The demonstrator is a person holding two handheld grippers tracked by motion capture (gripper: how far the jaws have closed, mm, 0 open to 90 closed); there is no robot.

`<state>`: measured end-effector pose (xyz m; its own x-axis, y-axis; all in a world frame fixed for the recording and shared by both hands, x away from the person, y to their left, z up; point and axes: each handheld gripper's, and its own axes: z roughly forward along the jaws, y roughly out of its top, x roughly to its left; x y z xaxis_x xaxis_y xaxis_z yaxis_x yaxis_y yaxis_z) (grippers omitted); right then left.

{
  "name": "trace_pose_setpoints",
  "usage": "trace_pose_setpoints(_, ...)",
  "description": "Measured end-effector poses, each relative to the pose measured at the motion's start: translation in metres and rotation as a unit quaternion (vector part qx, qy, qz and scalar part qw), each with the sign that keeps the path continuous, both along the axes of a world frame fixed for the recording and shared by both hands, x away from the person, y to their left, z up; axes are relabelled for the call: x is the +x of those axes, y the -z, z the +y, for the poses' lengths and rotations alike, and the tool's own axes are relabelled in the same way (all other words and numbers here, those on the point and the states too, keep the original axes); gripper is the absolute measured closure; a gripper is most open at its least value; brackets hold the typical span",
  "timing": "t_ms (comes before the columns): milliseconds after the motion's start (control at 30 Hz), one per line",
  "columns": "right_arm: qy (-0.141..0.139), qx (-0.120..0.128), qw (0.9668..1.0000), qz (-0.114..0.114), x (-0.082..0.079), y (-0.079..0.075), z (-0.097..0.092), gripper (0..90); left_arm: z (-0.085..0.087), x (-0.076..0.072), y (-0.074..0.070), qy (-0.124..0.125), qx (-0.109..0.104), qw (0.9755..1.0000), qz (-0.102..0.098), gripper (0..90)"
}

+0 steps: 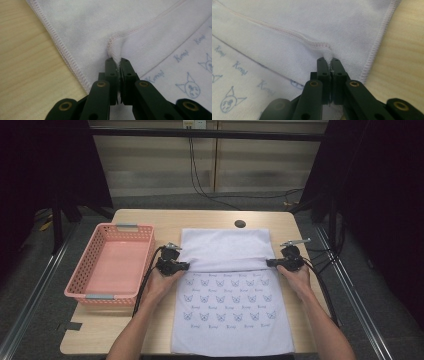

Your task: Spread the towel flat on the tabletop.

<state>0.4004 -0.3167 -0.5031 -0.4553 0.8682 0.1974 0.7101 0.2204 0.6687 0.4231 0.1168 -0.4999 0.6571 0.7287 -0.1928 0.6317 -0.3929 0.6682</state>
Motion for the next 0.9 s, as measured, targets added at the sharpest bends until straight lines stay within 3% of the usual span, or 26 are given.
trace_pose_setpoints(133,0.011,-0.007,0.9999,-0.001,0.009,0.000,0.003,87.7,-0.002,0.011,0.002,-0.008,-0.003,0.9999,-0.007,86.5)
trace_pose_setpoints(267,0.011,0.009,0.9998,-0.012,0.013,0.003,-0.001,87.7,-0.002,0.012,0.000,-0.004,0.001,1.0000,-0.005,86.6)
trace_pose_setpoints(367,0.007,0.001,0.9998,-0.019,0.011,-0.002,-0.002,87.6,-0.005,0.005,-0.010,0.007,-0.003,0.9999,-0.014,86.7)
trace_pose_setpoints(433,0.006,0.007,0.9995,-0.029,0.009,-0.009,-0.005,87.6,-0.003,0.003,-0.020,0.010,-0.021,0.9995,-0.023,86.6)
trace_pose_setpoints(500,0.007,0.013,0.9989,-0.045,0.005,-0.023,-0.010,87.6,0.001,-0.001,-0.037,0.013,-0.044,0.9982,-0.038,86.6)
trace_pose_setpoints(700,-0.006,0.042,0.9934,-0.107,-0.011,-0.077,-0.016,87.6,0.014,-0.019,-0.087,0.043,-0.058,0.9930,-0.093,86.5)
trace_pose_setpoints(900,-0.020,0.029,0.9912,-0.128,-0.032,-0.121,-0.009,87.6,0.026,-0.032,-0.122,0.052,-0.079,0.9881,-0.122,86.4)
